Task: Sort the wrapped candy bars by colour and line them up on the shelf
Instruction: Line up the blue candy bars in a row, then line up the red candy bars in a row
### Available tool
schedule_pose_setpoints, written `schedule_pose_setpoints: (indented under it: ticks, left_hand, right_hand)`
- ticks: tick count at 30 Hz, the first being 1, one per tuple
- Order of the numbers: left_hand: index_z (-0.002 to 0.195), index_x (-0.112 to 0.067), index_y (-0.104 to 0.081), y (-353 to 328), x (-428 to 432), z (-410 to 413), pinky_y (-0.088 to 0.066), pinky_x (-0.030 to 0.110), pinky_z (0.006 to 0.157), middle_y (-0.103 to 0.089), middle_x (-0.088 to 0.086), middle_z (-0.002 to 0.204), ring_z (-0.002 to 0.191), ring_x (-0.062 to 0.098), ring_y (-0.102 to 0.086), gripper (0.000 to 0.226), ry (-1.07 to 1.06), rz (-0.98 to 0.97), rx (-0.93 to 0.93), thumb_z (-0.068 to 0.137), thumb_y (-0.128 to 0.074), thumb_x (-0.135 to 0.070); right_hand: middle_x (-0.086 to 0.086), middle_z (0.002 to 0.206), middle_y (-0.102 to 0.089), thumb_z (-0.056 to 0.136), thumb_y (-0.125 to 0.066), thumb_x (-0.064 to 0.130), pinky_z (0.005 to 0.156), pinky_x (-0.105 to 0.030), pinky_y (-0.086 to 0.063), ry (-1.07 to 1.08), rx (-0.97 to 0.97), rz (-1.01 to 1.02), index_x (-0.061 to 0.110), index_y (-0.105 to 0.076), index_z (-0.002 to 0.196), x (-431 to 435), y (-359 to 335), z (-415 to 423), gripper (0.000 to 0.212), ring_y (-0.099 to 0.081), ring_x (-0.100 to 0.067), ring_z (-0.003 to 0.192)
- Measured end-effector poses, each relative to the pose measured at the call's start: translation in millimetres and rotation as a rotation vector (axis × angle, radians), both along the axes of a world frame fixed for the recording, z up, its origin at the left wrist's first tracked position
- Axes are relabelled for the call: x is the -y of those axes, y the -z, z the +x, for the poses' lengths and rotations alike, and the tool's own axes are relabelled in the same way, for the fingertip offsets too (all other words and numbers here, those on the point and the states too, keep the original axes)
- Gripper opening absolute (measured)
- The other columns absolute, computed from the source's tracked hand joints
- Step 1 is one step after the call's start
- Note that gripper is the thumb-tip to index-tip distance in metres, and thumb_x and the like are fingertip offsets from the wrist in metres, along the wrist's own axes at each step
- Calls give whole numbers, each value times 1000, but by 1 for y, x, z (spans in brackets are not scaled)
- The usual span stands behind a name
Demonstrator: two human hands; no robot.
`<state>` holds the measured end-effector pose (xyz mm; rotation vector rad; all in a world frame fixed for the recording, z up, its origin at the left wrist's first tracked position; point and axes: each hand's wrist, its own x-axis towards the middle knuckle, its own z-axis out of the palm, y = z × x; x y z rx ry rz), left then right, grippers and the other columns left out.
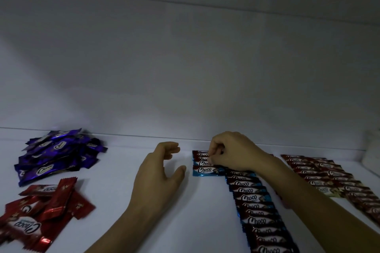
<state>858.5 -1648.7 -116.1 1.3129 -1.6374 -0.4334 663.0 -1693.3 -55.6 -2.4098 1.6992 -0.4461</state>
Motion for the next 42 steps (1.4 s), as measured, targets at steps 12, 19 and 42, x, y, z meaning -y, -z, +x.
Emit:
schedule_pose_setpoints:
  ticks: [12,19,42]
  left_hand:
    - [139,-29,-38,-11,-25,-2,-27,21,101,-41,-12,144,130,9,-35,51,-63,-147,430,92,-54,-38]
    - [149,-28,-17,-27,-70,26,-16,31,114,-11,-8,159,144,13,-14,62,-77,-165,809,95,-43,-44]
    - [143,-37,-29,-11,-102,186,-21,38,114,-17,-8,157,143,15,-17,94,-196,130,674,65,-53,-84]
  right_hand:
    - [2,128,-48,89,-59,30,97,-33,-29,60,-205,-47,30,-51,126,-45,-28,-2,37,-43,-18,119]
    - [3,120,-59,91,-56,29,90,-31,-34,95,-202,-47,26,-61,114,-79,-20,6,24,-54,-18,108]
    - [1,132,-51,97,-44,21,98,-34,-44,-61,326,21,25,-51,128,-93,41,228,31,-51,-17,117]
